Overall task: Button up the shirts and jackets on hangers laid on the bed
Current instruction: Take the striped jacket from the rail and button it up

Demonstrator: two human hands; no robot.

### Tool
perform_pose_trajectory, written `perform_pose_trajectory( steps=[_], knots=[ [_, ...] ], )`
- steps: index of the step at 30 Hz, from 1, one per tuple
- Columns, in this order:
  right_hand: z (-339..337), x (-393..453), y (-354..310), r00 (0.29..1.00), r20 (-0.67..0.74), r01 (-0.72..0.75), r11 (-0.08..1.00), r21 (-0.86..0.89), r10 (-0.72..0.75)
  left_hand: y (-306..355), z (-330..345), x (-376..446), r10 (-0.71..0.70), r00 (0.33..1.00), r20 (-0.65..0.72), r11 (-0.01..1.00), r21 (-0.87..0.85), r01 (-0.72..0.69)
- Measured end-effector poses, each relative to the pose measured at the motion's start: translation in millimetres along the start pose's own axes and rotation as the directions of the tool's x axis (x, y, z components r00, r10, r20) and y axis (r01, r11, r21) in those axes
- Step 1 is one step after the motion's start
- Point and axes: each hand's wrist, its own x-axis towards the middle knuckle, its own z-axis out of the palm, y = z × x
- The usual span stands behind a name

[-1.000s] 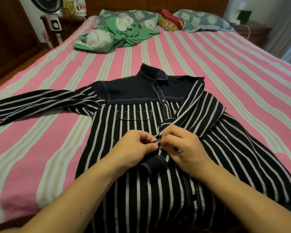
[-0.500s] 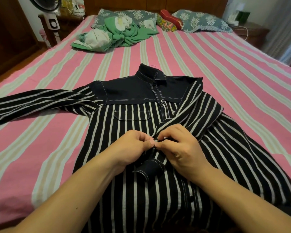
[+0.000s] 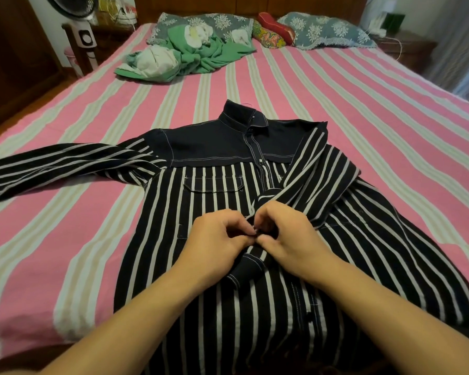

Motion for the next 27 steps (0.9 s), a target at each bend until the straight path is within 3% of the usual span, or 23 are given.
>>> perform_pose_trajectory(
  steps=[5,10,13,18,23,27],
  knots=[
    [2.4,3.8,-3.6,0.998,-0.036,-0.052,0.997,0.064,0.054,-8.0,8.6,-6.0,0.400,0.912,-0.095,0.880,0.319,-0.353],
    [2.7,7.2,-4.0,0.992,-0.066,-0.096,0.988,0.118,0.104,-9.6,10.5,-3.4,0.595,0.796,-0.110,0.728,0.493,-0.476],
    [3.6,4.4,-6.4,0.995,-0.087,-0.044,0.988,0.146,0.057,-9.7,10.6,-2.7,0.606,0.783,-0.140,0.719,0.516,-0.465],
    [15.6,-2.3,-14.4,0.952,-0.307,0.036,0.990,0.134,0.007,-8.0,9.2,-5.3,0.492,0.840,-0.227,0.837,0.390,-0.385],
    [13.4,-3.6,-13.6,0.947,-0.288,-0.066,0.963,0.260,0.143,-11.0,5.1,-3.2,0.496,0.856,-0.147,0.851,0.277,-0.446],
    [16.3,-4.0,-14.0,0.943,-0.295,-0.081,0.966,0.245,0.154,-11.7,-0.5,-6.2,0.477,0.873,-0.102,0.872,0.177,-0.456]
  ],
)
